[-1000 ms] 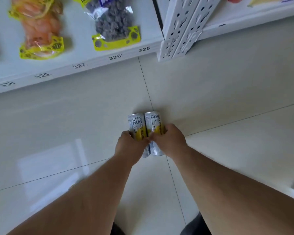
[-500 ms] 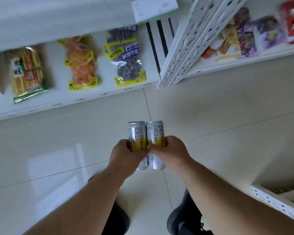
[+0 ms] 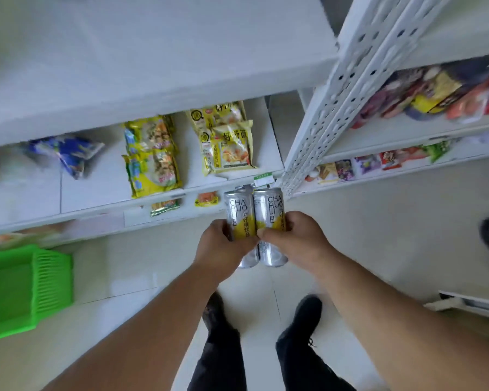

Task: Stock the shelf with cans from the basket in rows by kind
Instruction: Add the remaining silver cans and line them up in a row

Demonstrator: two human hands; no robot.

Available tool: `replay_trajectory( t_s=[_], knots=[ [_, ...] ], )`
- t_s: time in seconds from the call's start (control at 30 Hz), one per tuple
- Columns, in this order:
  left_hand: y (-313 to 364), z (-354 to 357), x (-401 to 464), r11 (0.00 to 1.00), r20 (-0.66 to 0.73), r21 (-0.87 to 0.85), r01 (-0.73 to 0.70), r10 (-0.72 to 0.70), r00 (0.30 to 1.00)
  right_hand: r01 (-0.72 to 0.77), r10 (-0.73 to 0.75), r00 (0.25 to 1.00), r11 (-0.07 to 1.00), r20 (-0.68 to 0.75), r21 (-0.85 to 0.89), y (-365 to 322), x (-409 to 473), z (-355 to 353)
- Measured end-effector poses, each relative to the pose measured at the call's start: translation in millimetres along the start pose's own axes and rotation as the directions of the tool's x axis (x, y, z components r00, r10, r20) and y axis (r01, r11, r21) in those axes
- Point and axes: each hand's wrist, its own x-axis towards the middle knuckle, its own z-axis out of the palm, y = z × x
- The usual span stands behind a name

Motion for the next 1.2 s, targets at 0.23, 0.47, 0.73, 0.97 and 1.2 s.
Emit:
replay_trajectory(
  t_s=[0.23, 0.47, 0.73, 0.97, 1.2],
  knots=[
    [69.4, -76.7, -99.9, 0.981, -0.069, -0.047, -0.187, 0.183, 0.981, 0.158, -0.156, 0.987, 0.987, -0.049, 0.026, -98.5, -101.7, -19.8],
    [113.7, -153.9, -140.7, 0.92, -0.131, -0.108, -0.377, 0.362, 0.923, 0.33, -0.325, 0.94, 0.943, -0.105, 0.035, -185.4, -157.0, -12.4],
    [123.4, -215.6, -127.6, 0.852, -0.177, -0.109, -0.512, 0.491, 0.853, 0.394, -0.377, 0.913, 0.914, -0.157, 0.096, -238.6, -158.4, 27.7],
    [127.0, -239.5, -92.3, 0.847, -0.24, -0.141, -0.512, 0.473, 0.848, 0.393, -0.375, 0.91, 0.916, -0.174, 0.084, -271.2, -128.9, 45.4],
    [158.9, -257.9, -38.3, 0.856, -0.441, -0.186, -0.482, 0.365, 0.82, 0.422, -0.401, 0.893, 0.904, -0.203, 0.069, -316.7, -76.4, 35.6]
  ],
)
